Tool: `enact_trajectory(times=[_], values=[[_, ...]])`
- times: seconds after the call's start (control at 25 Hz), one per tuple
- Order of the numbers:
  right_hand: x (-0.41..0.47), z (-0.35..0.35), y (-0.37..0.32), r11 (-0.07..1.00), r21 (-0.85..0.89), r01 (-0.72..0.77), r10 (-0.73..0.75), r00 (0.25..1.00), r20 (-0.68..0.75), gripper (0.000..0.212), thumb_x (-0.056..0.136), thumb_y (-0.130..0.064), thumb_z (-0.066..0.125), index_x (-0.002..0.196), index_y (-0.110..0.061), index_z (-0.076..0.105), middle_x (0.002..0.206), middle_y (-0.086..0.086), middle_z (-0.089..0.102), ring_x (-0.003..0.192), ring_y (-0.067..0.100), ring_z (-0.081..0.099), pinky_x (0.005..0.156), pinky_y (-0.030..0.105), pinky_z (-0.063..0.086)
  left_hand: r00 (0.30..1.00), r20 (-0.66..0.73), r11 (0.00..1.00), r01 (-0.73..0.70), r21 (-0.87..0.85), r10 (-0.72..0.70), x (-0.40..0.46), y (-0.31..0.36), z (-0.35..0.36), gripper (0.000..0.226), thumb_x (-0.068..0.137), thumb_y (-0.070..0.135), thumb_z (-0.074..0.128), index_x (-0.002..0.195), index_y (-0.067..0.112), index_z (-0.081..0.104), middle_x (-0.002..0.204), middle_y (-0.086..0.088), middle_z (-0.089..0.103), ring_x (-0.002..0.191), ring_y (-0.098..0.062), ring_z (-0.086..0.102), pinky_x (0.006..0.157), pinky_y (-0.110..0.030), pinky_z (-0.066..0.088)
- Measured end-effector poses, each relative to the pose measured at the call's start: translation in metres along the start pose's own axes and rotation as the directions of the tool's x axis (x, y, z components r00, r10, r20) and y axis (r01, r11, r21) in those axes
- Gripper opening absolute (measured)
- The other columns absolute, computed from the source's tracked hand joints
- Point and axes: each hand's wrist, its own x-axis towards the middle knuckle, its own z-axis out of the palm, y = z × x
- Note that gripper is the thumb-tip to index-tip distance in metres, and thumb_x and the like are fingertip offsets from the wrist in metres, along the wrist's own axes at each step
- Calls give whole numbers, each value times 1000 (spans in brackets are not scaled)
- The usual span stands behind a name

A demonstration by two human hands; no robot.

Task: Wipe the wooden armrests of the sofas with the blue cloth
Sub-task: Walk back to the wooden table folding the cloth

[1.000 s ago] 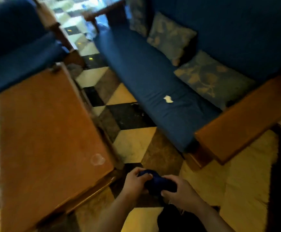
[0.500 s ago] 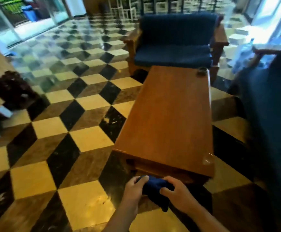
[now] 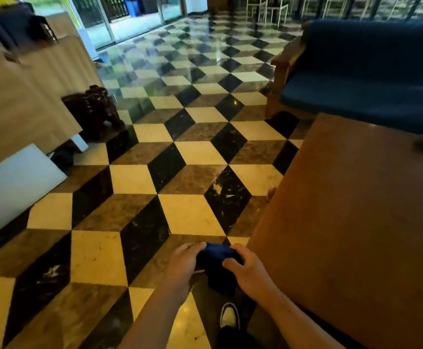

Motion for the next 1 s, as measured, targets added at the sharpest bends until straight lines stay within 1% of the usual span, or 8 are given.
enact_trajectory(times=[0.12,0.32,0.52,0.6,0.72,0.88,0.92,1.0], values=[[98,-1,-28,993,112,-42,43,999,-12,18,95,-21,63,111,-27,67,102,1,75,92,16,74,82,34,61,998,-60,999,3,34,-1,74,69,13,24,90,31,69,109,16,70,109,-15,72,101,-34,70,74,-44,60],[232,-26,-97,977,193,-93,109,992,-71,15,94,-27,61,108,-31,67,94,-8,76,87,11,74,71,22,59,999,-34,994,7,110,-4,166,188,50,26,90,33,68,111,17,68,108,-13,74,102,-33,69,89,-53,58],[391,-77,-139,937,333,-110,182,964,-195,23,96,-18,63,117,-29,64,104,-5,75,90,9,75,71,21,59,995,95,986,19,168,-35,313,290,113,20,95,33,64,109,20,69,105,-9,75,97,-27,72,68,-39,57],[452,-104,-153,907,409,-104,233,931,-281,27,96,-14,64,121,-24,63,113,2,72,95,13,74,81,28,61,982,178,978,17,210,-56,378,327,150,21,96,31,63,113,19,68,109,-10,74,98,-29,71,71,-40,58],[515,-145,-182,778,628,8,324,852,-412,32,94,-6,64,124,-17,62,121,11,68,108,28,71,98,48,57,933,340,959,21,283,-121,452,381,211,28,96,31,64,121,18,65,113,-10,72,99,-32,70,71,-38,56],[573,-213,-219,648,748,144,459,709,-535,30,94,1,57,122,-10,63,120,21,67,106,38,69,92,51,59,835,477,911,69,406,-276,506,438,310,27,96,29,63,121,19,57,119,-15,67,100,-38,69,61,-39,60],[589,-238,-224,612,768,190,485,676,-554,31,93,2,55,121,-8,63,120,24,68,104,40,70,90,52,59,799,511,890,64,452,-317,519,448,342,27,97,29,61,122,20,57,120,-16,66,101,-40,68,63,-42,59],[620,-292,-223,538,791,292,515,629,-582,36,92,-1,51,126,-3,61,125,30,64,113,47,64,101,59,52,759,530,841,43,539,-378,547,463,412,30,97,32,59,126,24,56,124,-16,63,106,-42,64,74,-49,58]])
